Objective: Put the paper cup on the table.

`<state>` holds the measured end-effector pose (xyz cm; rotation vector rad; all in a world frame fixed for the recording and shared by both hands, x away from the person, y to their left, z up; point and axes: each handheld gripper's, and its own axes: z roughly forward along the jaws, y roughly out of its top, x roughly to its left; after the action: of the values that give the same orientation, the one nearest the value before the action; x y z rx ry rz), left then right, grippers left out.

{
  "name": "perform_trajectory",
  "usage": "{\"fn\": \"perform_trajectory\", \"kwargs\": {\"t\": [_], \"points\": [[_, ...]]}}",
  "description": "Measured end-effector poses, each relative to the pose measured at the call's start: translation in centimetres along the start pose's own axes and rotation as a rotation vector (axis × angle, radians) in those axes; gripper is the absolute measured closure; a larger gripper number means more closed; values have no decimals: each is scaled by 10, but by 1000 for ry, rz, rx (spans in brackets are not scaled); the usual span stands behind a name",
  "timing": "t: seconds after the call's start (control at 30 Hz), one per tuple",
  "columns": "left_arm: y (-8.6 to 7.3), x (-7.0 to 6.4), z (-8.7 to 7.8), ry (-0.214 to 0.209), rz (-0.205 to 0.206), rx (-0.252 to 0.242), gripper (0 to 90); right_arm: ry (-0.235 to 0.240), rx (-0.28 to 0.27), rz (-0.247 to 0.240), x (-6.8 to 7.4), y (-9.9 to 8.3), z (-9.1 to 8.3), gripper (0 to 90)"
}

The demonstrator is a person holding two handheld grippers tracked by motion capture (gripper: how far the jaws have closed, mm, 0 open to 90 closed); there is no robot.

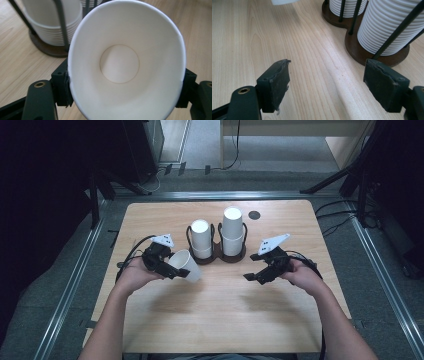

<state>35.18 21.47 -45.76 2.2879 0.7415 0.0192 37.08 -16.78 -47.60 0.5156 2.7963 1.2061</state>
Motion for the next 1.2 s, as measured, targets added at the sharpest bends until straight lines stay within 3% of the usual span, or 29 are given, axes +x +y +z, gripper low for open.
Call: {"fn": "perform_trajectory", "kwargs": {"t": [0.17,0.37,0.53,0.67,0.8,1.0,1.2], "points": [[-6,11,-7,20,-20,-2,244,1,-20,9,-2,0,-1,212],[-15,24,-17,51,-57,-14,244,-1,-10,5,-2,0,1,213],[-19,34,-26,105,-87,-14,244,5,0,5,-2,0,4,212],[-22,41,-31,116,-105,-22,244,4,8,5,-1,-1,6,213],[-25,50,-34,141,-135,-13,245,2,8,7,0,-2,6,212],[-28,62,-40,177,-167,-11,245,3,15,46,1,-7,7,212],[-30,73,-43,233,-180,17,244,-4,38,36,5,-11,9,212]]}}
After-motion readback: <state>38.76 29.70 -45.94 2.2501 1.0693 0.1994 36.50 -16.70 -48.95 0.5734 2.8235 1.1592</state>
